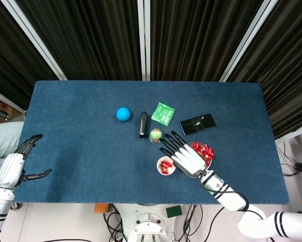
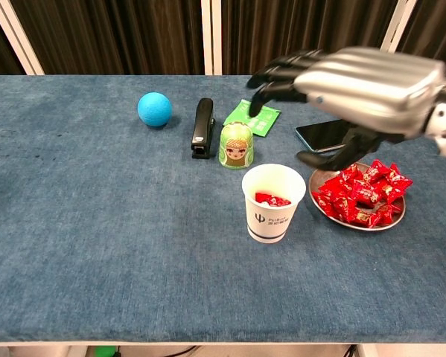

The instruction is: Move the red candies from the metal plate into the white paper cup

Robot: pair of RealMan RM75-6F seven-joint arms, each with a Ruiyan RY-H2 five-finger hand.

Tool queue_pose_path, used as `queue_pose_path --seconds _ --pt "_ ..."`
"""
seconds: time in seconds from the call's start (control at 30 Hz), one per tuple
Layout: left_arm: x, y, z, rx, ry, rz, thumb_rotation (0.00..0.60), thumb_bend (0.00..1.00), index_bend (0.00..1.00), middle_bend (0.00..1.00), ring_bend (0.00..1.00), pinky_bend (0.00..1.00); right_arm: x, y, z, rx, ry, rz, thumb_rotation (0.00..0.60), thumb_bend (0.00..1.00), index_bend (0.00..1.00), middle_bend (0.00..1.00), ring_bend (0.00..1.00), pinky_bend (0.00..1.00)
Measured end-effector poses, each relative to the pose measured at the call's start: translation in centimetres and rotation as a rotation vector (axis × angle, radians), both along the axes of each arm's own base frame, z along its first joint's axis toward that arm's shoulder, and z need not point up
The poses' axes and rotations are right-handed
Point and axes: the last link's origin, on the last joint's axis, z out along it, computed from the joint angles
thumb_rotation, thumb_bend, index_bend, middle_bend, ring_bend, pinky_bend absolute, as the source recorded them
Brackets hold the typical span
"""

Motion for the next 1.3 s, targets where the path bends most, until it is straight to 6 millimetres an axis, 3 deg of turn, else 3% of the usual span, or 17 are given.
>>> queue_pose_path --seconds 0.3,0.6,0.83,1.3 --pt "0.1 0.1 -0.5 -0.016 -0.001 -0.004 0.6 0.1 0.12 0.11 0.12 0.25 -6.6 -1.6 2.9 -0.091 0.097 -0.2 0.6 0.37 0.25 0.04 0.0 0.0" --pt "0.3 0.3 -0.8 -0.027 0.005 -0.005 0.6 0.1 0.12 0.11 0.12 0.25 -12.6 -2.3 3.9 -0.123 0.163 -0.409 0.6 0.32 0.23 0.02 0.0 0.0" --pt "0.2 0.3 -1.0 -0.033 0.006 -0.001 0.6 0.1 0.12 0.11 0.12 0.25 -14.2 -1.8 3.1 -0.094 0.179 -0.45 0.6 0.32 0.24 0.02 0.0 0.0" --pt "-0.1 0.3 -1.0 -0.034 0.006 0.007 0.6 0.09 0.12 0.11 0.12 0.25 -14.6 -2.2 1.2 -0.065 0.186 -0.465 0.6 0.32 0.32 0.02 0.0 0.0"
